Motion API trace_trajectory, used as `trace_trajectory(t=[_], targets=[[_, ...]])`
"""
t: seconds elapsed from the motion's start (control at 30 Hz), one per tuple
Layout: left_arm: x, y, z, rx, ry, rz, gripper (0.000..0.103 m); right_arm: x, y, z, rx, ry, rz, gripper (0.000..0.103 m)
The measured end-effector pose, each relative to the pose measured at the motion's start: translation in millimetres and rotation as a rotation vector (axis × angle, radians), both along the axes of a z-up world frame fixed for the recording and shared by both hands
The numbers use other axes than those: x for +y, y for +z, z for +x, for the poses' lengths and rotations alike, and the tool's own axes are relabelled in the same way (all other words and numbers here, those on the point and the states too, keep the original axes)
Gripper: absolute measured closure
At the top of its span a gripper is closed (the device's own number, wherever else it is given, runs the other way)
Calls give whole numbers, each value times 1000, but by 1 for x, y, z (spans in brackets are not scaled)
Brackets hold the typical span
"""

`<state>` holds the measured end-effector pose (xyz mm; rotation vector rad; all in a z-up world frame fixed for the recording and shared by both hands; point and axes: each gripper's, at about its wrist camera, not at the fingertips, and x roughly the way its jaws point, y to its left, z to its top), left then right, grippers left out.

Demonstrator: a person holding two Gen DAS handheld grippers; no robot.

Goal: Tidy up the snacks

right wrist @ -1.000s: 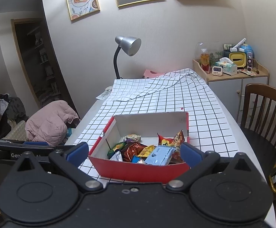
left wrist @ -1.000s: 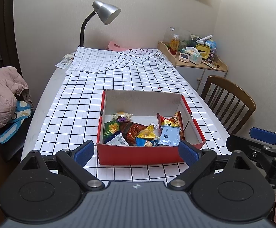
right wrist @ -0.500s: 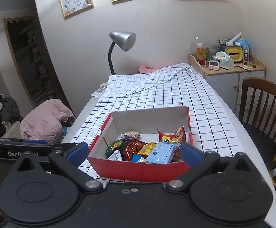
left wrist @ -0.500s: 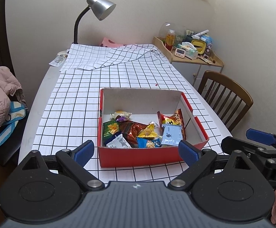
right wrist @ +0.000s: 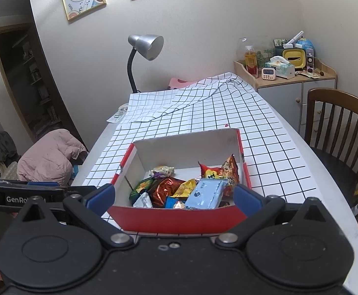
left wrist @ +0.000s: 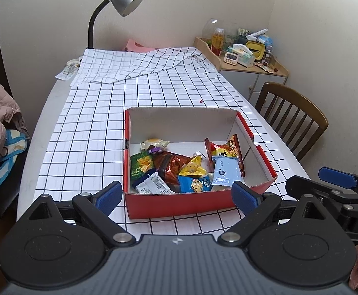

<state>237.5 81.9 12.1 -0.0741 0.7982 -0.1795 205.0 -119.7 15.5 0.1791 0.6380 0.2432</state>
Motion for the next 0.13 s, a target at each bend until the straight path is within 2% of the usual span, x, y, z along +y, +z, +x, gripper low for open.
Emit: trace_trajectory(t=[0.13], targets=[[-7, -7, 6, 22, 22, -19, 7, -14, -8, 9, 6, 10, -10, 0]])
